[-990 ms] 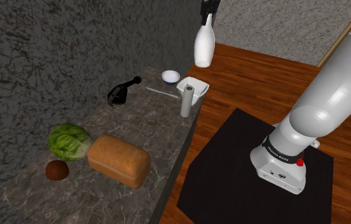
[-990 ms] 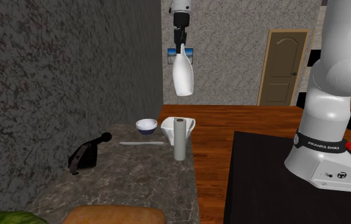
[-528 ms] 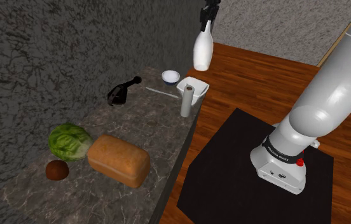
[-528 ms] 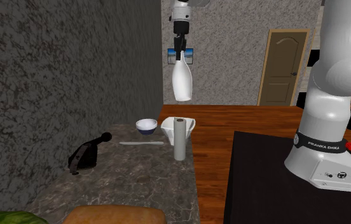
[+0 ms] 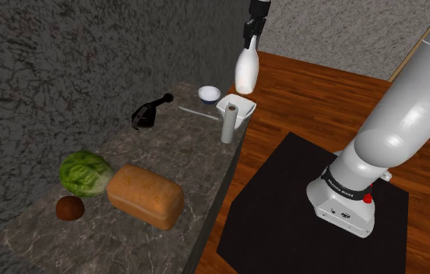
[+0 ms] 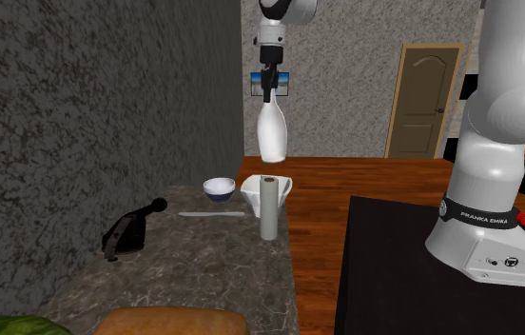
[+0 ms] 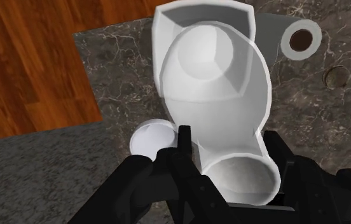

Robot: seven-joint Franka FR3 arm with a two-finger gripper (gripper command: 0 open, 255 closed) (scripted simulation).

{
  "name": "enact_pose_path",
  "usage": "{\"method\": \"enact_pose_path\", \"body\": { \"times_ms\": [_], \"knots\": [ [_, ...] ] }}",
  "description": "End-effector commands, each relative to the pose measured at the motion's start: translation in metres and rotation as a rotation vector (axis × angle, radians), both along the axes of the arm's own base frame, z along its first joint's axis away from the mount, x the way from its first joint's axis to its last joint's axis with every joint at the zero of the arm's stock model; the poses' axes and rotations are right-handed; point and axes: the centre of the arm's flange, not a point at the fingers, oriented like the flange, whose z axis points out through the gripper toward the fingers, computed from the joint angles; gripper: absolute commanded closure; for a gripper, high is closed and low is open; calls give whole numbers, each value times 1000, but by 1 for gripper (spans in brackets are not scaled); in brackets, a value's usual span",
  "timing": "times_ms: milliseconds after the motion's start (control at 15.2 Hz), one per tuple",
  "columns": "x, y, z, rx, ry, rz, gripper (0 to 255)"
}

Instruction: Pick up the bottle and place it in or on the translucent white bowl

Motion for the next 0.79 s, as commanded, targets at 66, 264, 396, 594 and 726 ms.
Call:
{"method": "enact_pose_path", "body": {
  "times_ms": [66, 264, 396, 594, 726],
  "knots": [
    [0, 0, -17, 0, -1, 0, 255],
    [0, 0, -32, 0, -1, 0, 255],
    [0, 0, -43, 0, -1, 0, 255],
    [0, 0, -59, 0, -1, 0, 255],
    [0, 0, -69, 0, -1, 0, 255]
  ]
}}
